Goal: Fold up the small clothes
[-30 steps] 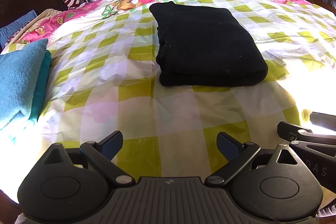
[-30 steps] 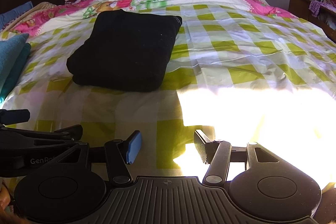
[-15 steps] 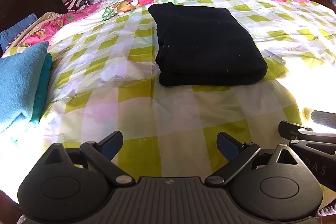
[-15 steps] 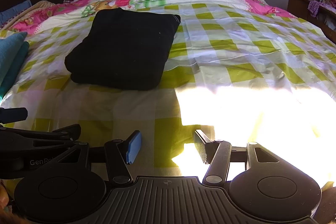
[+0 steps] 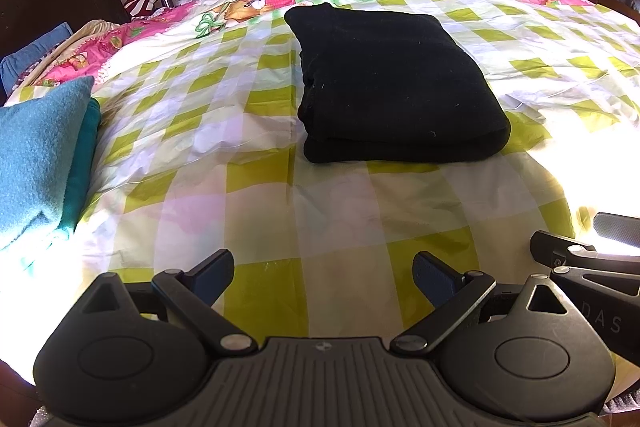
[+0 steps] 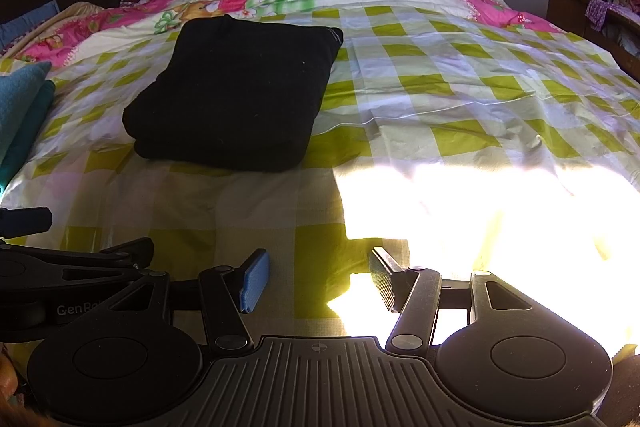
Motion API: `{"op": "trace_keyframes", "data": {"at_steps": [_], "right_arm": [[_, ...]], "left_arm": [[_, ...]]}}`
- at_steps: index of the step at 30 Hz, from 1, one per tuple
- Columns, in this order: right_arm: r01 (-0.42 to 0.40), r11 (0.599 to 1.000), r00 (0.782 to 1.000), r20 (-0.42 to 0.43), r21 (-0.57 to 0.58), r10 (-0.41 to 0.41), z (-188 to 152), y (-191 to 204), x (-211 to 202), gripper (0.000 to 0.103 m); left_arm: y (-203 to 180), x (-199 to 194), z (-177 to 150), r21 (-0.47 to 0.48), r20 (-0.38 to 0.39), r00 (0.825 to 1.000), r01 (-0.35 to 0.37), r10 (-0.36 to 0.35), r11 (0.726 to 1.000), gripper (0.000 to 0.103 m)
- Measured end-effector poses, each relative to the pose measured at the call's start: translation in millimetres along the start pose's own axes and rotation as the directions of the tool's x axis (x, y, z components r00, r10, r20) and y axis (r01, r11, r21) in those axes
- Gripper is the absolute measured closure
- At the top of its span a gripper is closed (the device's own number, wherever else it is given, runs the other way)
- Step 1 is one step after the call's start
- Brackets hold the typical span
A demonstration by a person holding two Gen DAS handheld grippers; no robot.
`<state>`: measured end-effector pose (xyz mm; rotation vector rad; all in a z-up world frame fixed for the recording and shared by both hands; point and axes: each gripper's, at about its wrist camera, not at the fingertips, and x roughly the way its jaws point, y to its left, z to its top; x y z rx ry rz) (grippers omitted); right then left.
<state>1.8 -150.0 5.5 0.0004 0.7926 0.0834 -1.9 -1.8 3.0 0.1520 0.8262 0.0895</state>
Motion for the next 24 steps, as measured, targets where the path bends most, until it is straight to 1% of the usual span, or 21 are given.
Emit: {"op": "trace_keyframes", "data": {"at_steps": [24], "right_arm": [[0.001, 1.000, 1.000, 0.005, 0.001, -0.001, 0.0, -0.6, -0.5, 0.046]], "left_arm": [[-1.5, -1.7, 1.2, -0.001, -0.002, 1.000, -0.006, 0.006, 1.000, 0.000]]}}
